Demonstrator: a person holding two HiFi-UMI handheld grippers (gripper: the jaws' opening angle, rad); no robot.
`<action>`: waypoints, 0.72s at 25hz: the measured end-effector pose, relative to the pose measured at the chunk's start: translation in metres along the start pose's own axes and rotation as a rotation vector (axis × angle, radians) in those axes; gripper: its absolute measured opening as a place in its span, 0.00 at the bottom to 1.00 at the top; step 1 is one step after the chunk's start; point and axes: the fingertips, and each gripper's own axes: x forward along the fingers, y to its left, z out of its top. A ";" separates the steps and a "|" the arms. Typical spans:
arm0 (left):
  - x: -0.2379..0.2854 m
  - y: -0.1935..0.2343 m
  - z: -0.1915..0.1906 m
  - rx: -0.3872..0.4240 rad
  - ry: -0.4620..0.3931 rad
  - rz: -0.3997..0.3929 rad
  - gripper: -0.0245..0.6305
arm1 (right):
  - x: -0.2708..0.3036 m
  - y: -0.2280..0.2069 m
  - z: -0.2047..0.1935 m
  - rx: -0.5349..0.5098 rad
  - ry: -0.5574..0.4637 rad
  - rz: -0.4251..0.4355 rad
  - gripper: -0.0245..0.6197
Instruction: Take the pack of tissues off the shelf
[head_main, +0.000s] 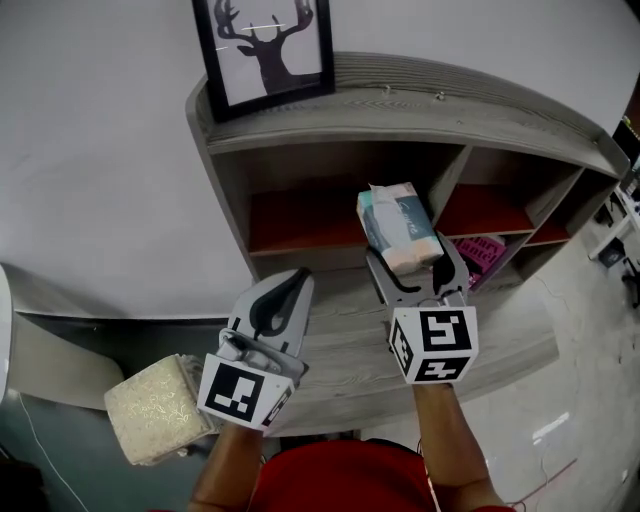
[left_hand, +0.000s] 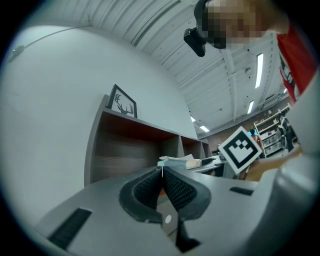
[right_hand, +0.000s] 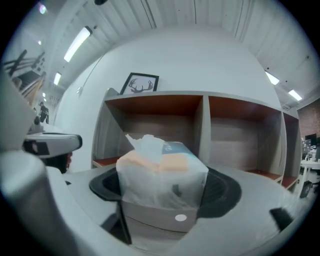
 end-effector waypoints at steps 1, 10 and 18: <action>0.000 -0.002 0.001 0.000 0.000 -0.003 0.05 | -0.009 0.002 0.002 0.007 -0.010 0.013 0.68; -0.003 -0.018 0.008 0.000 -0.006 -0.020 0.05 | -0.066 0.019 0.005 0.061 -0.069 0.073 0.66; -0.009 -0.022 0.009 -0.002 -0.003 -0.019 0.05 | -0.078 0.029 0.000 0.046 -0.072 0.084 0.65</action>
